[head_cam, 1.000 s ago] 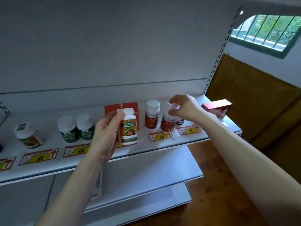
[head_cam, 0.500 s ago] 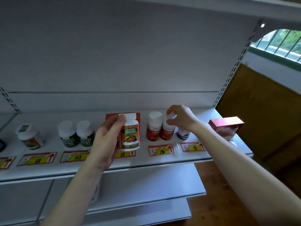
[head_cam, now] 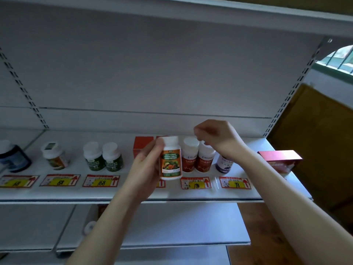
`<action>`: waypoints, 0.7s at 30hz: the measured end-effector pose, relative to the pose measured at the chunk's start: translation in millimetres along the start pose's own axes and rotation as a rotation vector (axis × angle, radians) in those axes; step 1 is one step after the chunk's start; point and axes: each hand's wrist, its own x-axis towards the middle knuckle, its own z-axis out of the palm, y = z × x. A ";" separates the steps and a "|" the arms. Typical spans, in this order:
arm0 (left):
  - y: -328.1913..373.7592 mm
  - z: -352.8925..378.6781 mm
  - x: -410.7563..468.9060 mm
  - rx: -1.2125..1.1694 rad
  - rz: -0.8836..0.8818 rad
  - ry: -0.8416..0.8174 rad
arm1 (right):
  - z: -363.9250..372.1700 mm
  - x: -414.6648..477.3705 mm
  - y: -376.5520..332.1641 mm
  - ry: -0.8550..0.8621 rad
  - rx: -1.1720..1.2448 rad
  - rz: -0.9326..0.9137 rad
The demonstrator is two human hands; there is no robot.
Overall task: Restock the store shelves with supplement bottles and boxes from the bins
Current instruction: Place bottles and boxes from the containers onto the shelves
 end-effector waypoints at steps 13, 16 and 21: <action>1.9 -15.3 -25.6 0.299 0.218 0.175 | 37.4 -9.3 -43.0 -0.280 0.273 -0.182; 4.9 -40.2 -45.3 0.520 0.241 0.157 | 57.5 -3.9 -54.0 -0.262 0.277 -0.187; 12.2 -82.8 -71.1 0.628 0.324 0.213 | 91.0 -1.1 -92.0 -0.362 0.225 -0.242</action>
